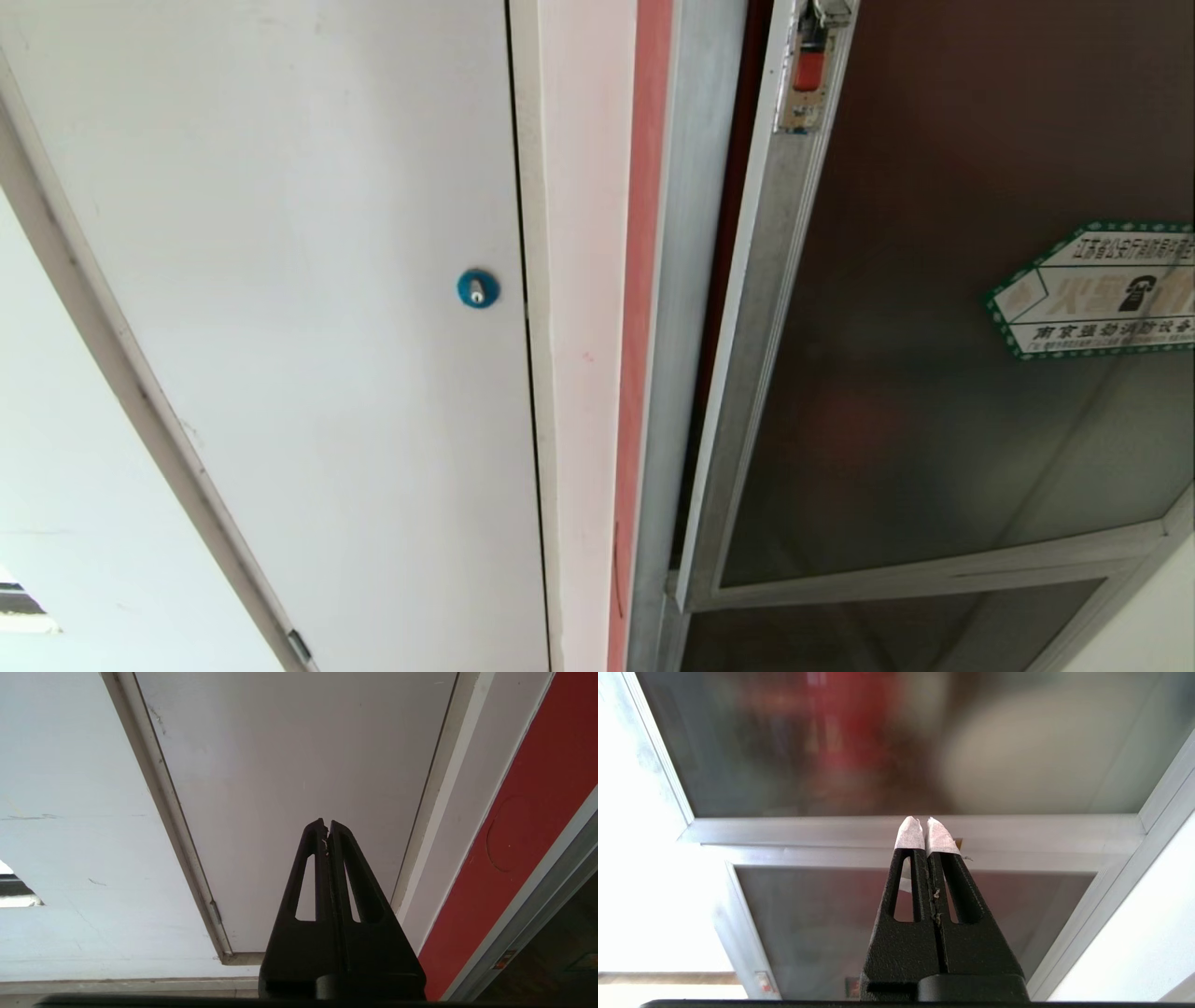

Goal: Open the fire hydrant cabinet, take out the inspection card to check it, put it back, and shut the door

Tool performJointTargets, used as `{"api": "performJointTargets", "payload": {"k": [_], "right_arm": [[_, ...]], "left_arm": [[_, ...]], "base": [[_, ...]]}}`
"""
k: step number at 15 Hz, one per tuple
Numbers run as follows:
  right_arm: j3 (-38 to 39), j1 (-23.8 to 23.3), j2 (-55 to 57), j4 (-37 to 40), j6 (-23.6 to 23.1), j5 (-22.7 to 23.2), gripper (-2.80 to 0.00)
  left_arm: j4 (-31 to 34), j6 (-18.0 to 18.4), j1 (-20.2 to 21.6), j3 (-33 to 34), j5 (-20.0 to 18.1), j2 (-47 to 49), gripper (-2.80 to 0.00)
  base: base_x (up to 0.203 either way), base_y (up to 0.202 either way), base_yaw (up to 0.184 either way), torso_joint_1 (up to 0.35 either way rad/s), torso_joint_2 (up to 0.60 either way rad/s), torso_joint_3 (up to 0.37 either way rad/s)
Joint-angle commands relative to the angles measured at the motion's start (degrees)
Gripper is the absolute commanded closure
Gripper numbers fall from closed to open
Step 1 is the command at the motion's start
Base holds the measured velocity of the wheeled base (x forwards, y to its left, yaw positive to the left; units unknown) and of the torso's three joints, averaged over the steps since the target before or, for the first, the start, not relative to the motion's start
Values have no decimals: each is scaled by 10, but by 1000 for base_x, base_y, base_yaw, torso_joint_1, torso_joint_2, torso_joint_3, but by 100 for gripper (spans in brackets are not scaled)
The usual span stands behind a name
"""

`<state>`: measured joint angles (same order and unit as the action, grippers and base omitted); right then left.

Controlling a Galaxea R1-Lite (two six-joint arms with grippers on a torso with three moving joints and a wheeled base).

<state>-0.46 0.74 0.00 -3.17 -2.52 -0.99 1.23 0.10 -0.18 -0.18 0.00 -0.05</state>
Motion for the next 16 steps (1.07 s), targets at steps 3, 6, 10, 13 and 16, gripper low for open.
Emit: {"api": "performJointTargets", "payload": {"k": [3, 6, 10, 13, 16], "right_arm": [[5, 0, 1, 31, 2, 3, 0], [5, 0, 1, 30, 5, 4, 0], [5, 0, 1, 30, 20, 4, 0], [5, 0, 1, 30, 20, 4, 0], [5, 0, 1, 29, 22, 3, 0]], "left_arm": [[0, 0, 0, 0, -1, 0, 0], [0, 0, 0, 0, 0, 0, 0], [0, 0, 0, 0, -1, 0, 0], [0, 0, -1, 0, 0, 0, 0], [0, 0, 0, 0, 0, 0, 0]], "base": [[0, 0, 0, 0, 0, 0], [0, 0, 0, 0, 0, 0], [0, 0, 0, 0, 0, 0], [0, 0, 0, 0, 0, 0], [0, 0, 0, 0, 0, 0]]}}
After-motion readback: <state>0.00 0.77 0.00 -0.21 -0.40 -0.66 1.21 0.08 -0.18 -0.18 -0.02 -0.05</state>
